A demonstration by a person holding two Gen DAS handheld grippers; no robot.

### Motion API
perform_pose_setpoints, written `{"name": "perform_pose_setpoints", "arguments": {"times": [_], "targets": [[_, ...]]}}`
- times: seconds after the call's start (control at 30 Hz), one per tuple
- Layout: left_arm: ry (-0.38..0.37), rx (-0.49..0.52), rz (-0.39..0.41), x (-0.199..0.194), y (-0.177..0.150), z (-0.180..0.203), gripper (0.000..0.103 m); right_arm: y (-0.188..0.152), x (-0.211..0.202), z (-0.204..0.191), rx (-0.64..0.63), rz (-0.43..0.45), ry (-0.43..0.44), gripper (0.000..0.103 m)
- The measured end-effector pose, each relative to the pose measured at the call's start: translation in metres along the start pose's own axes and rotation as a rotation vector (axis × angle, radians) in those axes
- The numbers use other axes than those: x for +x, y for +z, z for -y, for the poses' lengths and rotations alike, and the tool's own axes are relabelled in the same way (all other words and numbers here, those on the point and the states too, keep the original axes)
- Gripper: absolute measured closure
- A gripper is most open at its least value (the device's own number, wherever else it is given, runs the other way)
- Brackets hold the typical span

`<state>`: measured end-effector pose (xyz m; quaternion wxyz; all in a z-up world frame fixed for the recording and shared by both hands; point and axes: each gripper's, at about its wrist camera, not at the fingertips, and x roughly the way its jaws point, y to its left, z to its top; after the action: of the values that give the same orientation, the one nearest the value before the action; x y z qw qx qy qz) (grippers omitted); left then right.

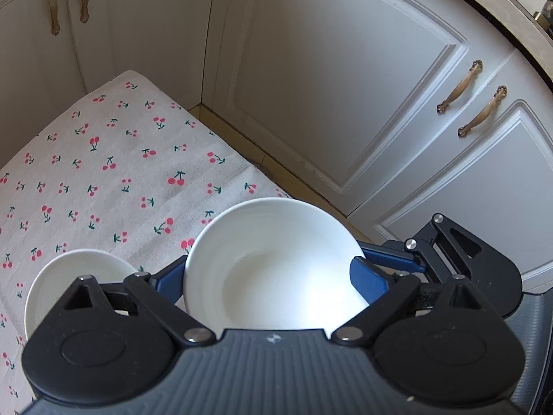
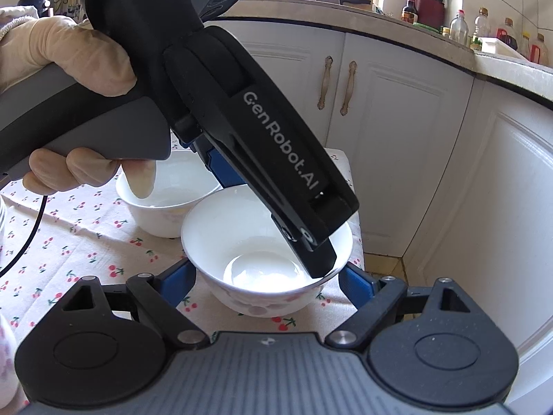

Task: Organize plates and bowls
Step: 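Lower the held bowls into another white bowl with the left gripper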

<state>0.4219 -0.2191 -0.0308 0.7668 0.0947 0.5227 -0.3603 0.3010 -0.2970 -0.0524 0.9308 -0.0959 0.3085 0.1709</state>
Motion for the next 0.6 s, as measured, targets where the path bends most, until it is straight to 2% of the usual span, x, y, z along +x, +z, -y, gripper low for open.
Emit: {"name": "perform_pose_setpoints", "arguments": {"times": [0.6], "targets": [[-0.005,-0.011,0.042,-0.058,-0.050,0.025,0.008,0.002,-0.062,-0.038,-0.016,0.017,0.036,0.011]]}}
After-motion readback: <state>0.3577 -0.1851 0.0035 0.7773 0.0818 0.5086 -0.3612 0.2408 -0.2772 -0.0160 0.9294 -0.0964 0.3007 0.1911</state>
